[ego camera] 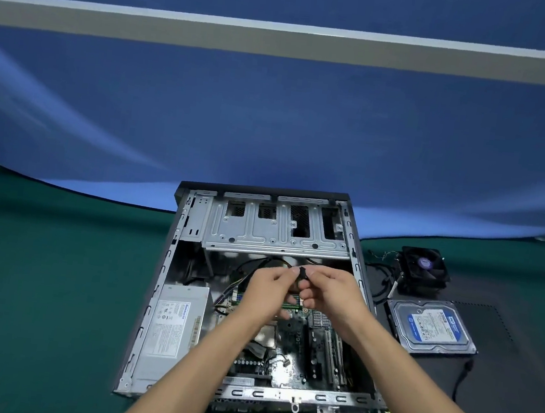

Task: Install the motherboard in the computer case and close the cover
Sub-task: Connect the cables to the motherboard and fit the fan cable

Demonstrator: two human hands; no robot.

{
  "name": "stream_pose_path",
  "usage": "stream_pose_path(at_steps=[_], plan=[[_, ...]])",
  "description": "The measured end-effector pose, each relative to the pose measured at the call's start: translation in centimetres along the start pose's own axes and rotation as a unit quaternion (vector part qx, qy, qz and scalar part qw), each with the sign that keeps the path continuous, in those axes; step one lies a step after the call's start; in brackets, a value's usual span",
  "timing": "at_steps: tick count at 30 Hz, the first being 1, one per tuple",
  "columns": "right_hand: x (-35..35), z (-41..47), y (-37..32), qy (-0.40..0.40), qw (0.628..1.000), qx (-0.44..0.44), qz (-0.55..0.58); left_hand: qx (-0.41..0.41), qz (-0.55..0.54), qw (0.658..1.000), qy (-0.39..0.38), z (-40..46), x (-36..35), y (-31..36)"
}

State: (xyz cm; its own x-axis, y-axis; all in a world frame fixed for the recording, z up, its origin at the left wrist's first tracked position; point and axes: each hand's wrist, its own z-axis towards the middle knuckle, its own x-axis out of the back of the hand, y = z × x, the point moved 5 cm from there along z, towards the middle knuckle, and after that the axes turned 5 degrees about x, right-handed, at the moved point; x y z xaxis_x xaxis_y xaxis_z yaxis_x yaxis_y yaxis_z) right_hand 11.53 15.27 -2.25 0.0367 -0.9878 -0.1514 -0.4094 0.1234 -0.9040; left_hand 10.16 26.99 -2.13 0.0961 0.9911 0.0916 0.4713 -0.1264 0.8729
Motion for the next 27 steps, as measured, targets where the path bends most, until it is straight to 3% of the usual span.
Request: stream_pose_path(at_steps=[6,11,15,20,27], plan=[[1.2,-1.3,0.5,0.026,0.994,-0.061,0.089,-0.009,-0.161,0.986,0.039,-0.4,-2.1,-1.1],[3.4,-1.6,0.8,0.04,0.993,-0.09,0.06,-0.015,-0.17,0.985,0.015,-0.1,-3.5,-1.4],[4.2,-1.3,0.8,0.019,0.994,-0.106,-0.032,-0.019,-0.135,0.99,0.043,1.1,-3.7,-1.6],[6.4,0.2,-1.5,0.085,0.986,-0.003,-0.141,0.025,-0.103,0.989,0.1,3.6,-4.0,-2.9],[9.1,4.9,-4.2,0.207,0.916,0.088,-0.331,0.097,-0.138,0.982,0.085,6.2,-5.2,-4.1]])
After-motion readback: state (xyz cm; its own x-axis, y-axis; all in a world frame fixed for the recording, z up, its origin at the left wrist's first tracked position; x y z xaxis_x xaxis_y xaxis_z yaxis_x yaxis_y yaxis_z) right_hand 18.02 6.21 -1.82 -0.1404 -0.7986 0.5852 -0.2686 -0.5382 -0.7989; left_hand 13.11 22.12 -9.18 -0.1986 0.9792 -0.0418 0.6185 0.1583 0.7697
